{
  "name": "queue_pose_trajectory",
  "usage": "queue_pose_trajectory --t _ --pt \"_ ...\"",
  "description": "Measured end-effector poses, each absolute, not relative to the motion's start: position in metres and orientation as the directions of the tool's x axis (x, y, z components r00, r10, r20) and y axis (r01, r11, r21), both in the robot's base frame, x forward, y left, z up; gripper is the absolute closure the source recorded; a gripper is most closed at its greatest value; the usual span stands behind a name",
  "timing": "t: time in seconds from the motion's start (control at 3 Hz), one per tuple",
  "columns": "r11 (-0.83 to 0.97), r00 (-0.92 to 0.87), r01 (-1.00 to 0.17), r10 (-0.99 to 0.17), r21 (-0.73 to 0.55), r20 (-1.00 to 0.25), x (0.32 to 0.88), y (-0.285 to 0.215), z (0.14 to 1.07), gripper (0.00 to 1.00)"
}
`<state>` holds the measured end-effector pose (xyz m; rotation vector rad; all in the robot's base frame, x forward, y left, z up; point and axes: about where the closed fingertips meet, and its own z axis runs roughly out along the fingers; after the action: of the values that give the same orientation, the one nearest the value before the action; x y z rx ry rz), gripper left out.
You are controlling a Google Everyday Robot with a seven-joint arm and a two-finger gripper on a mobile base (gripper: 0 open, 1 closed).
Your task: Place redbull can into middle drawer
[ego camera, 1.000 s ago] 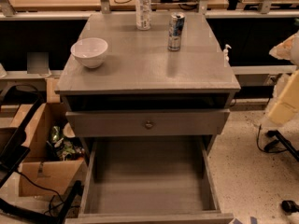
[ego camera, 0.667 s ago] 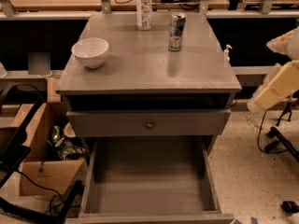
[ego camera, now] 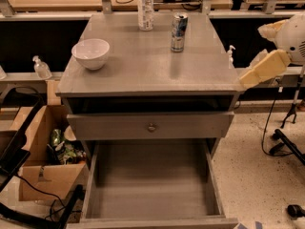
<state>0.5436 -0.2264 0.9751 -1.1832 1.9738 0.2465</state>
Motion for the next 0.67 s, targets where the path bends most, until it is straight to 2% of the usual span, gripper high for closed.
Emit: queue_pose_trajectory --t 0.33,0.67 --pt "0.543 -0.239 -0.81 -0.653 -0.224 -0.719 0.544 -0.226 0.975 0.0" --pt "0.55 -0.176 -0.799 -0.602 -0.244 -0.779 0.577 -0.22 0.978 0.0"
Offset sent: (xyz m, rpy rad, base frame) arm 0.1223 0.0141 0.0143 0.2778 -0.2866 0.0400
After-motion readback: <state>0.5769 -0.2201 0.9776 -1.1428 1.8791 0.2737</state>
